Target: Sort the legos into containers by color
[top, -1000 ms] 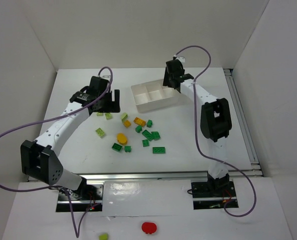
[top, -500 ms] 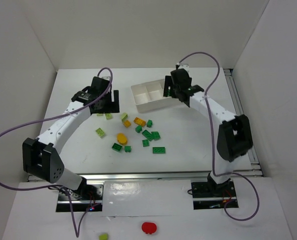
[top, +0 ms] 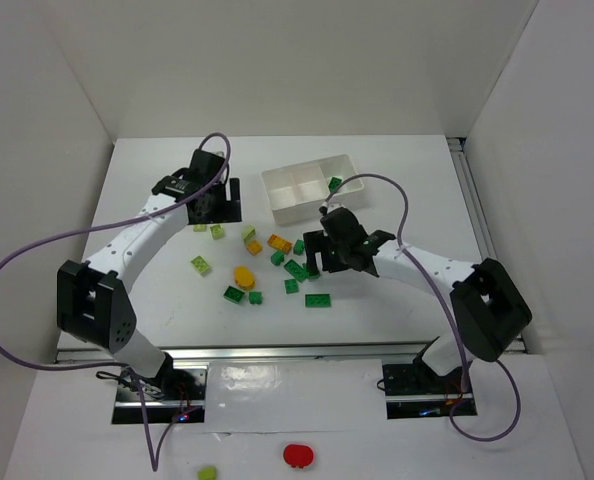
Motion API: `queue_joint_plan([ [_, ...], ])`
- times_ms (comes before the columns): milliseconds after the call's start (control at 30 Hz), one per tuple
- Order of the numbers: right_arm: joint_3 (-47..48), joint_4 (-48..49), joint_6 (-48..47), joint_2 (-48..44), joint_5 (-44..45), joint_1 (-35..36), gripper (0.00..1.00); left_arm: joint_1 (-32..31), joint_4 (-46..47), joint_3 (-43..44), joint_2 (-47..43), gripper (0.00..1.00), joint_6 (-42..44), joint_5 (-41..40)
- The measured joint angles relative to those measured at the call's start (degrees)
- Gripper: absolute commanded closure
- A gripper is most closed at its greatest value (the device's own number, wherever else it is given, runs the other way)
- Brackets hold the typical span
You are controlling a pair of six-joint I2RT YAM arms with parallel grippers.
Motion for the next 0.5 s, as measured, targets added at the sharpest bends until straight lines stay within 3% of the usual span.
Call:
queue_joint_plan([
  [200,0.00,3.21,0.11,5.44,-2.84,0.00,0.14,0.00,-0.17,0.00,0.83,0.10,-0.02,0.61],
  [367,0.07,5.51,-0.24,10.25,-4.59,0.00,0.25,0.00,-0.24,0.00,0.83,0.10,-0.02,0.70],
  [400,0.22,5.88,-0.24,10.47,-4.72,0.00,0.30,0.00,-0.31,0.00,0.83,0.10,-0.02,0.72],
  [433,0.31,6.43,-0.26,10.54,-4.90,0.00,0.42,0.00,-0.33,0.00,0.83,0.10,-0.02,0.70],
  [500,0.46,7.19,-0.39,10.88,-4.87,0.00,0.53,0.00,-0.28,0.00,0.83,0.10,-0.02,0.74],
])
